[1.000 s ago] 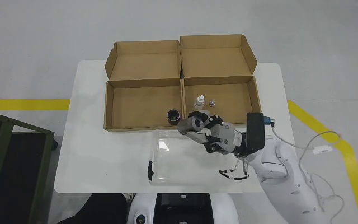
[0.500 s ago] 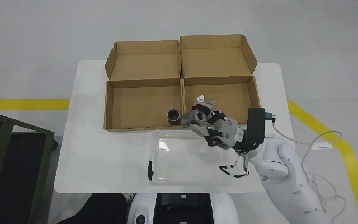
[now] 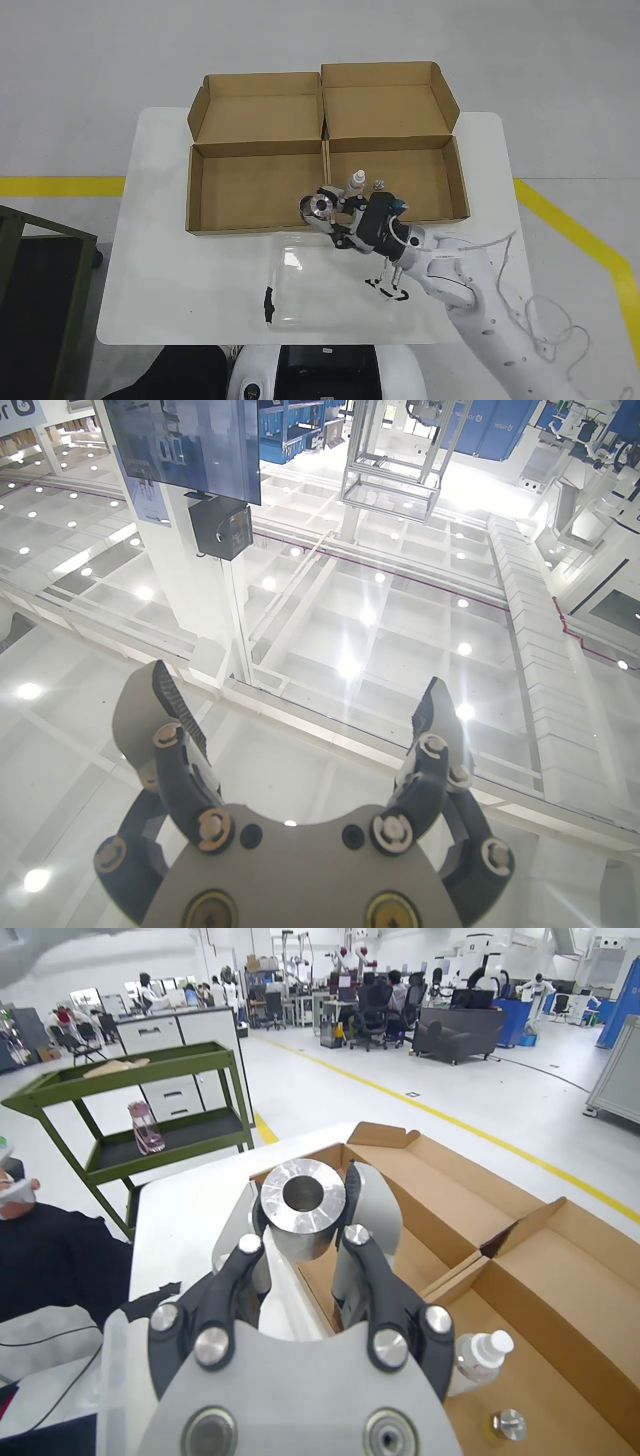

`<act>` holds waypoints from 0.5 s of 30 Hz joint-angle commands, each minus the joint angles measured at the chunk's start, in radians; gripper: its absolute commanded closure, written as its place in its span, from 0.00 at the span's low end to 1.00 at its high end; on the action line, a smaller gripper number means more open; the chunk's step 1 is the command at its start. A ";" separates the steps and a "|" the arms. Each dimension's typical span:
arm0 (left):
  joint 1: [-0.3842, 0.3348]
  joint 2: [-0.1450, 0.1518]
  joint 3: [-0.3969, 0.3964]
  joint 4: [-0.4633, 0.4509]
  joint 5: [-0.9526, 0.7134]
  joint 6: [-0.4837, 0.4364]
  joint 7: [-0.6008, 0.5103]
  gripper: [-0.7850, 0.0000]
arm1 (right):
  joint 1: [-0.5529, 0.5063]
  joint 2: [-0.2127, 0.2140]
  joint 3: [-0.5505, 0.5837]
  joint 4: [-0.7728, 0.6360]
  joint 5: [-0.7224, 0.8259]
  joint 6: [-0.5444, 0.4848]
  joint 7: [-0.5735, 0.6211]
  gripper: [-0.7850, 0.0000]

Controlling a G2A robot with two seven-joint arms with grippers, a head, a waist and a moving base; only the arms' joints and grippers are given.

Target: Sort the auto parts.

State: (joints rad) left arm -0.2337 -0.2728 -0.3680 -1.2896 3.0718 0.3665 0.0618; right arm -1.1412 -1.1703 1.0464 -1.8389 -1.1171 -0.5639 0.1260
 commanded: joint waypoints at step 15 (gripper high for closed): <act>0.000 0.000 0.000 0.000 0.000 0.000 0.000 0.00 | 0.268 -0.092 -0.263 0.280 -0.110 0.144 0.116 1.00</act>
State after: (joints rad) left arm -0.2337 -0.2728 -0.3680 -1.2896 3.0718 0.3665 0.0618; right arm -0.8904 -1.2548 0.7988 -1.5827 -1.2356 -0.4236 0.2374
